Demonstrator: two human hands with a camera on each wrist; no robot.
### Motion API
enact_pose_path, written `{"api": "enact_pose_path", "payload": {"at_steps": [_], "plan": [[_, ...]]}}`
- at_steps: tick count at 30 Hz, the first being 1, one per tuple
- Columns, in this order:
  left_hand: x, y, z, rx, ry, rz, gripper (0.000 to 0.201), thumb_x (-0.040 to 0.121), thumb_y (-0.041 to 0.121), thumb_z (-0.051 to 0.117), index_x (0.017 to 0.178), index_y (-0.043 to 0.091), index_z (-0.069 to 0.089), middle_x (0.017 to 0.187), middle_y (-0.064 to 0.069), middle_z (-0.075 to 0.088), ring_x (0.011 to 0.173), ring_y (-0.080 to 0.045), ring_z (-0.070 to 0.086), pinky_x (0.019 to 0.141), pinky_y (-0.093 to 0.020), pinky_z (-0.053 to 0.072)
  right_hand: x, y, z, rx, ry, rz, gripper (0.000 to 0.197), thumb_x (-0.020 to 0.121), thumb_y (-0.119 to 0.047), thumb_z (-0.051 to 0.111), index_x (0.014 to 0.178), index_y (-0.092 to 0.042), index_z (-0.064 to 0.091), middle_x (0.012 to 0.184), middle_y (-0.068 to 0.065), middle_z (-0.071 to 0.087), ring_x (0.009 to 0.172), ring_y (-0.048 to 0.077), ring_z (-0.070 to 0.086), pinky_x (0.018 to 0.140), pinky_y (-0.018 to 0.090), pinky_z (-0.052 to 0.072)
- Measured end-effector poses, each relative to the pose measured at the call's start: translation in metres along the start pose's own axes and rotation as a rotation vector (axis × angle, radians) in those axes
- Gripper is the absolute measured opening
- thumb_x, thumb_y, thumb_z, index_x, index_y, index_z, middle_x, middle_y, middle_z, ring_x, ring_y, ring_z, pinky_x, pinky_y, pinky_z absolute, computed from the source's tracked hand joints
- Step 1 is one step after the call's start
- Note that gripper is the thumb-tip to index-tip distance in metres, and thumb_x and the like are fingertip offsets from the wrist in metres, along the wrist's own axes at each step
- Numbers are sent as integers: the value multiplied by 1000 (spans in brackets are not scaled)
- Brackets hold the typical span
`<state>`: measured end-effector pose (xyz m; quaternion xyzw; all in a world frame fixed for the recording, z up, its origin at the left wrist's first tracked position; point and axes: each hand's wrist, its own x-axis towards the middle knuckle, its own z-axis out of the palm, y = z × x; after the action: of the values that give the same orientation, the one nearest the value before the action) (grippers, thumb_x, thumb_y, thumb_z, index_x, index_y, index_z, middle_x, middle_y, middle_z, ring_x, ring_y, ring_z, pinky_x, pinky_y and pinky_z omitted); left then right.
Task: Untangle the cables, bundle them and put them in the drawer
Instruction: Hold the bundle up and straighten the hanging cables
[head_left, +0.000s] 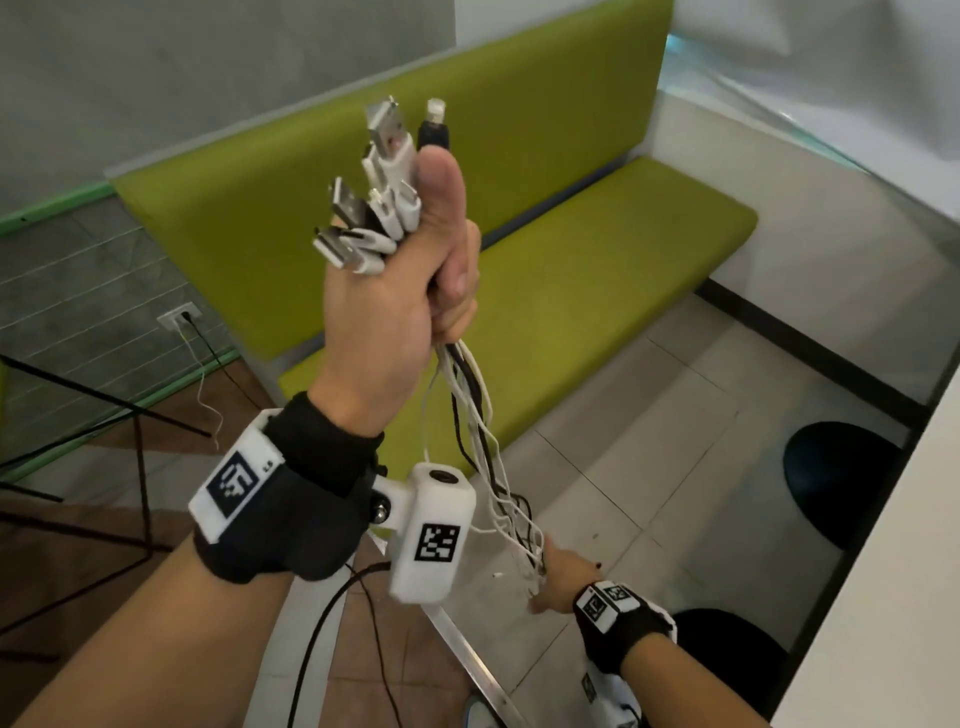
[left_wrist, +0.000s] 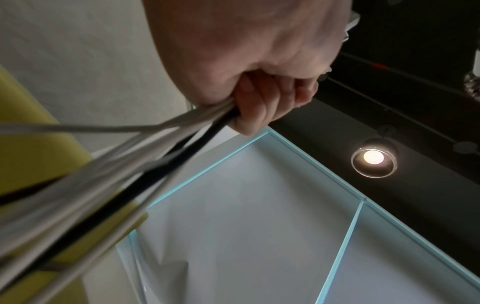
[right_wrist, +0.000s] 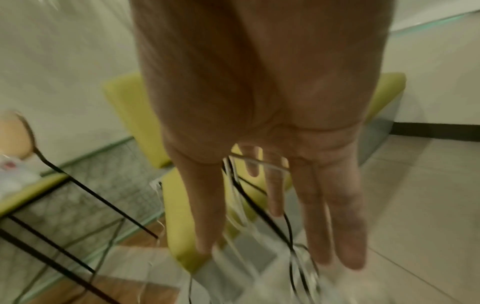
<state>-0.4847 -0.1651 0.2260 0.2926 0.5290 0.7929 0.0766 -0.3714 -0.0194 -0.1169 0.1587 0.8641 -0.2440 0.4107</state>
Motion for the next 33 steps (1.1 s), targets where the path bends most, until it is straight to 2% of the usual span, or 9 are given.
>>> {"api": "enact_pose_path", "payload": {"at_steps": [5,9,11,14,16,20,27,31,33], "plan": [[-5,-12,14,-19,62,14,46,80,48,54,55,14,35,45,8,32,34,-4,25,38,-15,23,-57,-20,-59,167,120,-189,112,65,-51,81,150,-31,12,142,5,48,120,23,53,95,34,44],[-8,-19,21,-41,93,-48,54,90,52,55,54,16,37,45,7,31,34,-5,23,38,-18,20,-99,-59,-85,355,392,-469,100,54,-75,66,140,-36,32,115,-7,56,83,-1,53,74,22,45],[-9,-23,25,-41,97,-61,49,94,43,47,52,19,39,44,8,31,34,-5,23,38,-18,19,-99,-86,-82,528,448,-536,71,64,-68,64,122,-28,50,104,-9,62,81,3,59,69,20,47],[-11,-25,26,-25,110,-60,45,94,34,42,53,16,38,44,8,32,33,-5,24,38,-17,20,-70,-111,-70,627,525,-450,23,87,-35,64,103,-18,59,93,0,69,84,21,66,75,32,53],[-14,-23,20,-30,131,-63,44,95,30,43,54,14,37,44,8,33,33,-4,24,37,-16,21,-45,-112,-65,521,574,-397,16,89,-25,57,104,-20,59,89,8,69,84,29,64,76,38,54],[-16,1,7,-25,135,23,51,96,37,45,54,13,33,43,11,31,33,-4,21,37,-15,20,1,-83,-29,257,473,-274,16,92,-14,50,102,-11,63,96,16,67,91,35,62,71,30,45],[-19,14,-8,47,95,79,46,86,43,43,55,14,27,44,11,30,33,-3,22,38,-15,20,20,-27,2,12,125,-61,33,93,-38,53,111,-11,61,116,15,65,104,32,61,82,34,47],[-22,2,-7,39,68,38,54,84,50,51,57,11,25,46,7,29,34,-5,23,39,-16,22,-14,-27,-36,92,114,-140,85,76,-52,72,145,-26,30,135,7,55,119,25,54,97,35,44],[-23,-4,-4,16,63,21,54,83,50,54,57,12,27,46,8,31,34,-4,25,40,-15,24,-45,-37,-57,170,182,-265,96,68,-58,76,146,-34,25,135,-3,52,120,16,51,98,31,42]]}}
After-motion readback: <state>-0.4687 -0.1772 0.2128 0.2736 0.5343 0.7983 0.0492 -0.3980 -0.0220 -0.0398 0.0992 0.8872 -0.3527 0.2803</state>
